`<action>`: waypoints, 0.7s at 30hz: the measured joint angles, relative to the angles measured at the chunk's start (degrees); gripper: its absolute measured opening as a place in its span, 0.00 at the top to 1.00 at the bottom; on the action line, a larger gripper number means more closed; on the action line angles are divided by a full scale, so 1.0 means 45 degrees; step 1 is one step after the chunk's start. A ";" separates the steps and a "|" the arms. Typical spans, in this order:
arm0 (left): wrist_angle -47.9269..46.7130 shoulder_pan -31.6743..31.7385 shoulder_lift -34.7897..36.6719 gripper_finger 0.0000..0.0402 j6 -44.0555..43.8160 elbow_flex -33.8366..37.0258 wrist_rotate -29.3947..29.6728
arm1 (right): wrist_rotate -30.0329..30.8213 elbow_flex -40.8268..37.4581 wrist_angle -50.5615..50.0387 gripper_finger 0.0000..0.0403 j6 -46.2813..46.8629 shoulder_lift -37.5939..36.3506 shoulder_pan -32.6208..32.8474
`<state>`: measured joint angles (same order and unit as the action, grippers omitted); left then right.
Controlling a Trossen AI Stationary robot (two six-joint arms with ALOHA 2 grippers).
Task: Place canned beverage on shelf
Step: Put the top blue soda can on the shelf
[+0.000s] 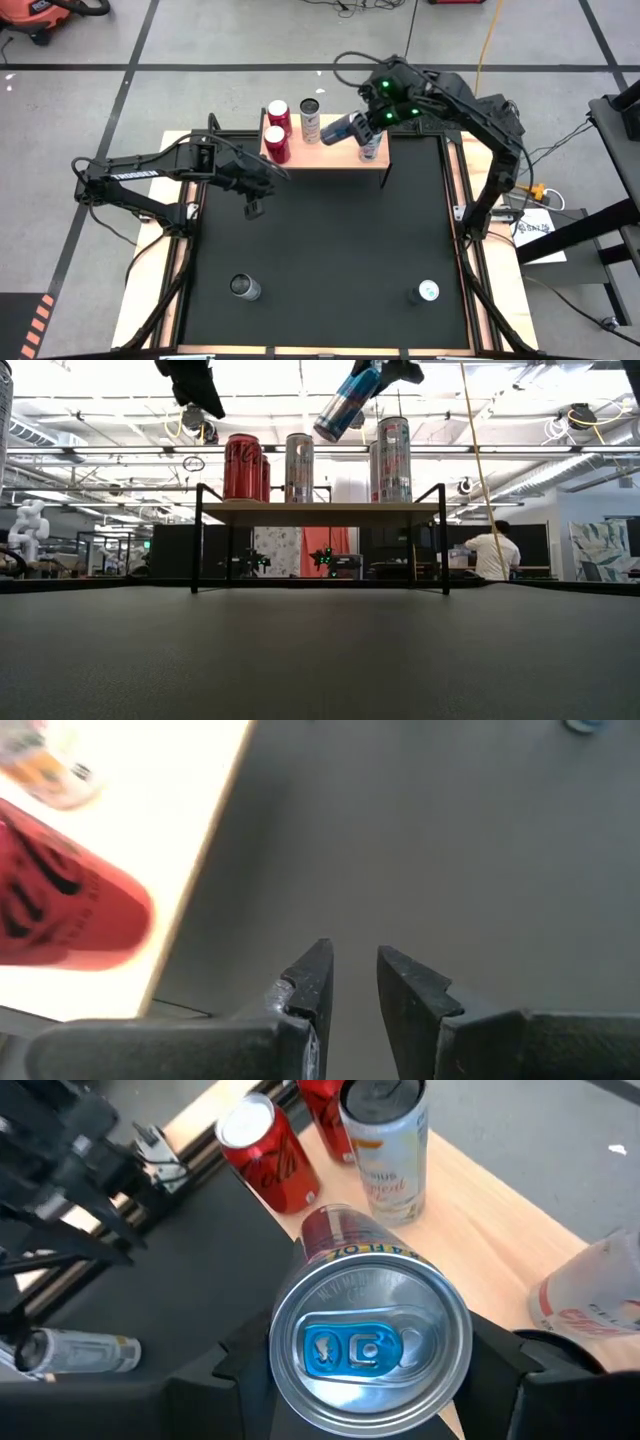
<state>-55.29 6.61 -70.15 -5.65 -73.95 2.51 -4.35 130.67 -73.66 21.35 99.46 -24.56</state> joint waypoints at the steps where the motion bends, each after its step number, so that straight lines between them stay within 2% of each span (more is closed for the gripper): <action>1: 0.0144 0.0000 0.0000 0.80 0.0000 0.0000 0.0220 | 0.0005 0.0000 -0.0031 0.51 -0.0001 0.0113 0.0024; 7: 0.0992 0.0000 0.0000 0.80 0.0004 0.0000 0.0590 | 0.0671 -0.0010 -0.0129 0.51 -0.0428 0.0452 0.0069; 21: 0.1943 0.0000 0.0000 0.80 0.0000 0.0000 0.0546 | 0.0628 -0.0010 -0.0755 0.51 -0.0570 0.0403 0.0035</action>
<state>-46.54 6.61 -70.15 -5.65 -73.95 4.97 -1.52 130.63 -77.06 18.79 101.27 -24.40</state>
